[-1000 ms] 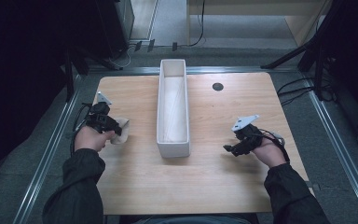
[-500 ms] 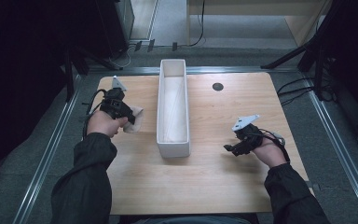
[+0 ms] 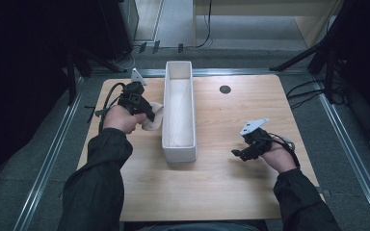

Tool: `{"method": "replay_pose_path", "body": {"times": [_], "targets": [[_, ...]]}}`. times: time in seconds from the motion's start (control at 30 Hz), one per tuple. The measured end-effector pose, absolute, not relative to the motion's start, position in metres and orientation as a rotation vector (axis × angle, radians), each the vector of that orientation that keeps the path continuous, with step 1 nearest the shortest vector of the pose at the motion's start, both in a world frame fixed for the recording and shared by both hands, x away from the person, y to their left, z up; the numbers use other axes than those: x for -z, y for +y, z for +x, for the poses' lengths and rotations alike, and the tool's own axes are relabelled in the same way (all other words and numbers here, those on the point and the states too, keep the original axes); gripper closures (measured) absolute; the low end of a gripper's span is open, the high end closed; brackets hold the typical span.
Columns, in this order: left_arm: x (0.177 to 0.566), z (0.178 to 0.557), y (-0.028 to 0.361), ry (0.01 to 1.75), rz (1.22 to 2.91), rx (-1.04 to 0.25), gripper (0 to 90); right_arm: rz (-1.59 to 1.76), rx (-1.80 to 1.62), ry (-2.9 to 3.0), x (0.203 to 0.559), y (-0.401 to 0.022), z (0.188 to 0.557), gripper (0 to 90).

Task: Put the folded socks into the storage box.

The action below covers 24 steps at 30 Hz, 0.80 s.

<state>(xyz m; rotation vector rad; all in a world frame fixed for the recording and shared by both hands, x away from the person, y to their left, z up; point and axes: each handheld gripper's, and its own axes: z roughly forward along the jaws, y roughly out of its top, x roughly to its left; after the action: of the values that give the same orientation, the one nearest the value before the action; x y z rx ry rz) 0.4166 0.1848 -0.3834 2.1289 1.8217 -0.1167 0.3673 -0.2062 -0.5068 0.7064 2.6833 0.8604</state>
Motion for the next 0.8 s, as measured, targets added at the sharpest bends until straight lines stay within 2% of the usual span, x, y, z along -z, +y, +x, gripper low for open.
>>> {"method": "replay_pose_path", "body": {"times": [0.43, 0.8], "targets": [[0.372, 0.422, 0.142, 1.753, 2.195, 0.094, 69.1, 0.707, -0.867, 2.682, 0.507, -0.206, 0.367, 21.8], [0.385, 0.426, 0.116, 1.745, 2.180, 0.152, 68.9, 0.716, -0.867, 2.679, 0.506, -0.206, 0.367, 21.8]]}}
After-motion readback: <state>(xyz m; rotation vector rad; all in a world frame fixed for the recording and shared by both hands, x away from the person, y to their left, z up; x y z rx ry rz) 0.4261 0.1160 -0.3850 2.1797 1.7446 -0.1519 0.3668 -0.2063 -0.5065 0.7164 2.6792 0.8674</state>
